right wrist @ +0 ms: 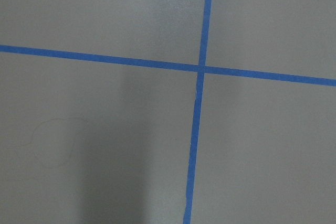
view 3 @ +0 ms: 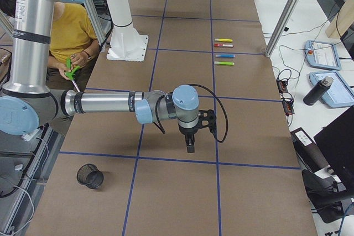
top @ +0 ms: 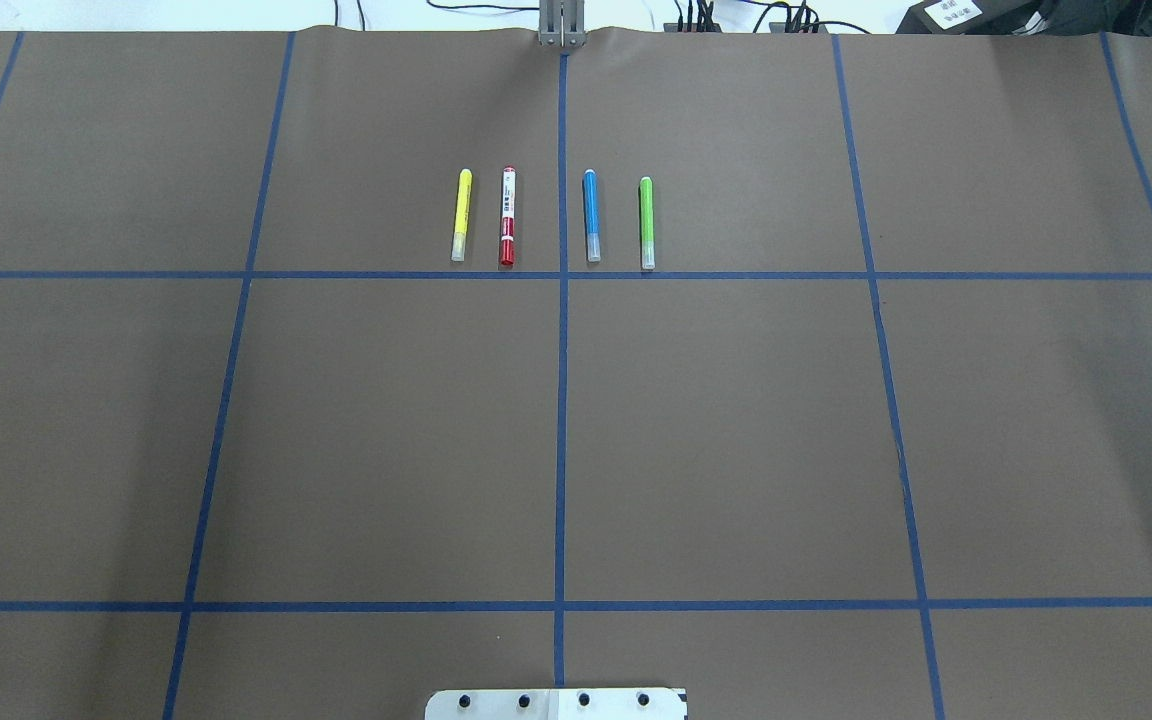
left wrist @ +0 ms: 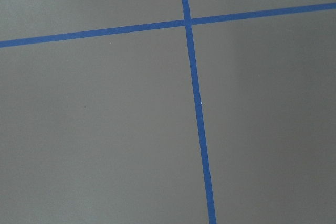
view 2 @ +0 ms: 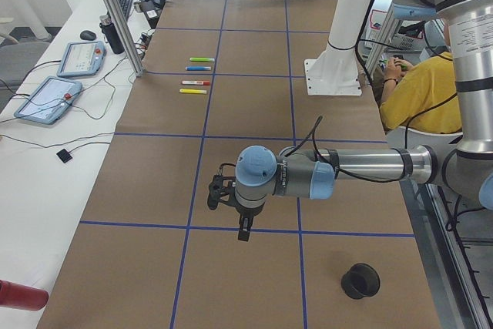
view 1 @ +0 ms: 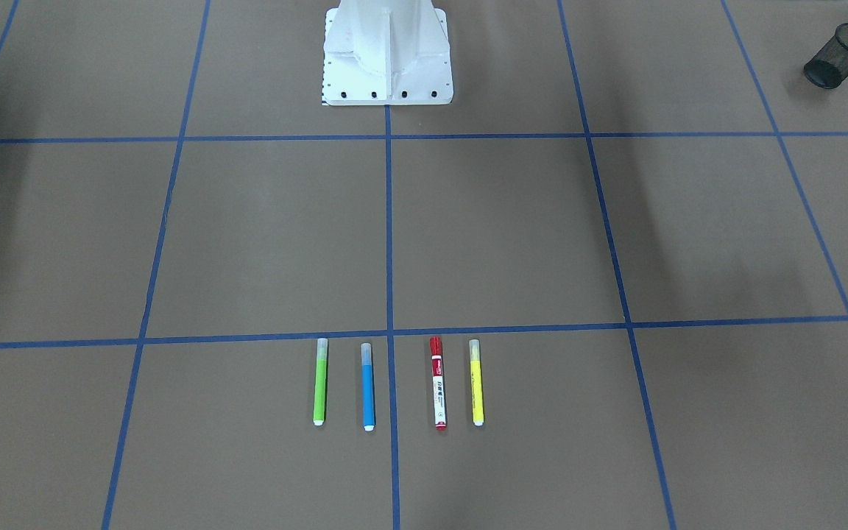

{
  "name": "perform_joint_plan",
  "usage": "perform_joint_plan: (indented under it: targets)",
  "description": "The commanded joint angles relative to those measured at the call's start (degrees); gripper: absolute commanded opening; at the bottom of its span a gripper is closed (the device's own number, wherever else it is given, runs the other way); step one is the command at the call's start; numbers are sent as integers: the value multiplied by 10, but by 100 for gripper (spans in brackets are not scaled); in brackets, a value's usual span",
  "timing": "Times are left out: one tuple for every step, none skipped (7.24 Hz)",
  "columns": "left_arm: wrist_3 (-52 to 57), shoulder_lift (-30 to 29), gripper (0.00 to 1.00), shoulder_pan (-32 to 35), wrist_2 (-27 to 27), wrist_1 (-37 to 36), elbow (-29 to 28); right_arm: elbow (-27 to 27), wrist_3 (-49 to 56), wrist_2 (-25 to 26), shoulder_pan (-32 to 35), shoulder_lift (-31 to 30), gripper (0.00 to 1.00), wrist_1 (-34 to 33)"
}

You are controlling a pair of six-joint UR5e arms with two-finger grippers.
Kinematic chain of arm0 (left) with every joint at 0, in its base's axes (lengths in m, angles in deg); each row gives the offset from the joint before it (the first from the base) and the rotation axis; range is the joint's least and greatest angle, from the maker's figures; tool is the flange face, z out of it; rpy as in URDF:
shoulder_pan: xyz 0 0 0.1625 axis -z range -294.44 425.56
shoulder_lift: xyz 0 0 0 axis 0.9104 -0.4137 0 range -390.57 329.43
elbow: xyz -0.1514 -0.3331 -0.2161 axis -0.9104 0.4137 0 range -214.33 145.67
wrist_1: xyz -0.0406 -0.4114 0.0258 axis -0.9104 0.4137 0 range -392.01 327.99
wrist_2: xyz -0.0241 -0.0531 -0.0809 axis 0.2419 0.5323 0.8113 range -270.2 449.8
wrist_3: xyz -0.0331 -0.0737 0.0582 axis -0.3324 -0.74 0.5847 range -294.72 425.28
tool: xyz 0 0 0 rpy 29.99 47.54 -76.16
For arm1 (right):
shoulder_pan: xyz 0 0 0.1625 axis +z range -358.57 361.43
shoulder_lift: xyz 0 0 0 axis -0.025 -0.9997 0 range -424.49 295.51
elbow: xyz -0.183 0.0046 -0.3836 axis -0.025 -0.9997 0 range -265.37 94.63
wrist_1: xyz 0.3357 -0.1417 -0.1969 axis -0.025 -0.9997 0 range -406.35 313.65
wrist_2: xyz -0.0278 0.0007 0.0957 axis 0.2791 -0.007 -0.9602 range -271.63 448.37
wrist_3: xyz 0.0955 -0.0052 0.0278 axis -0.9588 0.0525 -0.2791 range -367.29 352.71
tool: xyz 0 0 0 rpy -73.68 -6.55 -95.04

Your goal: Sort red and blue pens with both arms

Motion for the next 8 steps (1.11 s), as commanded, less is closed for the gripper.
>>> perform_joint_plan:
  targets:
    - [0, 0, 100, 0, 0, 0, 0, 0, 0, 0, 0, 0, 100, -1]
    - [-1, -1, 100, 0, 0, 0, 1, 1, -1, -1, 0, 0, 100, -1]
    - [0, -2, 100, 0, 0, 0, 2, 4, 1, -3, 0, 1, 100, -1]
    - [0, -4, 100, -1, -1, 0, 2, 4, 0, -4, -1, 2, 100, -1]
    - [-1, -10, 100, -1, -1, 1, 2, 4, 0, -16, -1, 3, 100, 0]
    - [-3, -22, 100, -1, -1, 1, 3, 4, -3, -47, -1, 19, 100, 7]
    - [-4, -33, 100, 0, -2, 2, 3, -3, -7, -53, 0, 37, 100, 34]
    - [-4, -60, 100, 0, -2, 3, 1, -4, -6, -54, 0, 37, 100, 48]
